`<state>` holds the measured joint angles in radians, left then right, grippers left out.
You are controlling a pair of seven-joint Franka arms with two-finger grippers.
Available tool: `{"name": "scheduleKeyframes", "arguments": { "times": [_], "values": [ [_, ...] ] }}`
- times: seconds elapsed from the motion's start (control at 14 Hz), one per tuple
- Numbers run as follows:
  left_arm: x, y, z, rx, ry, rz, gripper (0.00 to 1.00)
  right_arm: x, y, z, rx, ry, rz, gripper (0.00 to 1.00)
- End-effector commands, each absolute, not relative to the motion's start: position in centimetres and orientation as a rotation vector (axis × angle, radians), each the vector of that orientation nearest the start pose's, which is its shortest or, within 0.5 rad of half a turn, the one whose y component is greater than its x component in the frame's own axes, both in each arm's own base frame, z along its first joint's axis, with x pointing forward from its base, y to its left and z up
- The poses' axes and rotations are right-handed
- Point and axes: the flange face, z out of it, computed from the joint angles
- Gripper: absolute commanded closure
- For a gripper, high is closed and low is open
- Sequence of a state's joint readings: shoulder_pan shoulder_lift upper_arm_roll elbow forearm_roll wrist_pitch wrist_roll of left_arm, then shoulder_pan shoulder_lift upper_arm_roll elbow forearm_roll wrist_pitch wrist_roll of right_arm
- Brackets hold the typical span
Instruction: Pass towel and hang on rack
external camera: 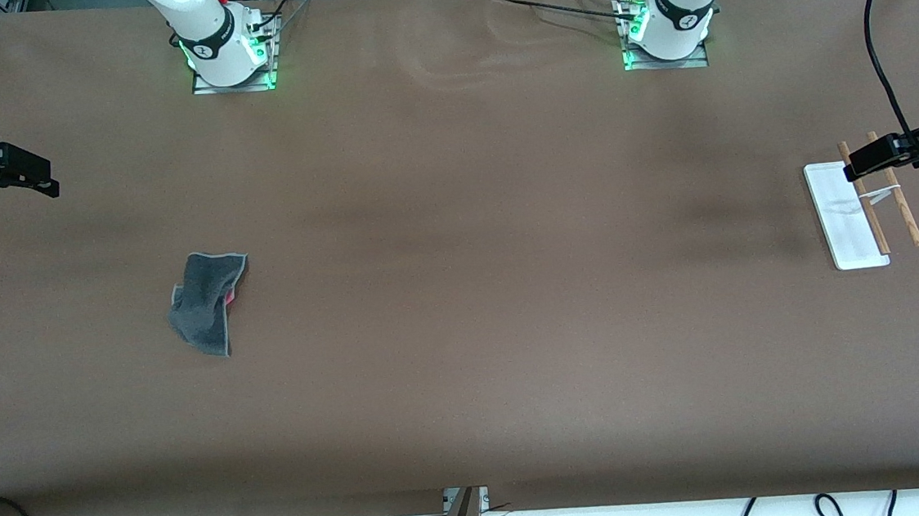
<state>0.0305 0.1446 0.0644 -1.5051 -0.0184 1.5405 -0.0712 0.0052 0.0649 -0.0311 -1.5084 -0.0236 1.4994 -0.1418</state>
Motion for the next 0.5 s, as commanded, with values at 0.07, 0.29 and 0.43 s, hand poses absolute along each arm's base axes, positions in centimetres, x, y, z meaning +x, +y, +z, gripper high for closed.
{"name": "scheduleKeyframes", "arguments": {
  "times": [0.07,0.29,0.43],
  "values": [
    [59.76,4.96,58.76,-3.14,-0.238,0.123,0.0,56.65,-1.62,61.52,-3.141,-0.187,0.108,0.0],
    [59.8,4.98,58.67,-3.139,-0.238,0.125,0.0,56.65,-1.61,61.52,-3.14,-0.178,0.107,0.0],
    [59.8,4.98,58.67,-3.139,-0.235,0.125,0.0,56.65,-1.69,61.52,-3.141,-0.173,0.107,0.0]
  ]
}}
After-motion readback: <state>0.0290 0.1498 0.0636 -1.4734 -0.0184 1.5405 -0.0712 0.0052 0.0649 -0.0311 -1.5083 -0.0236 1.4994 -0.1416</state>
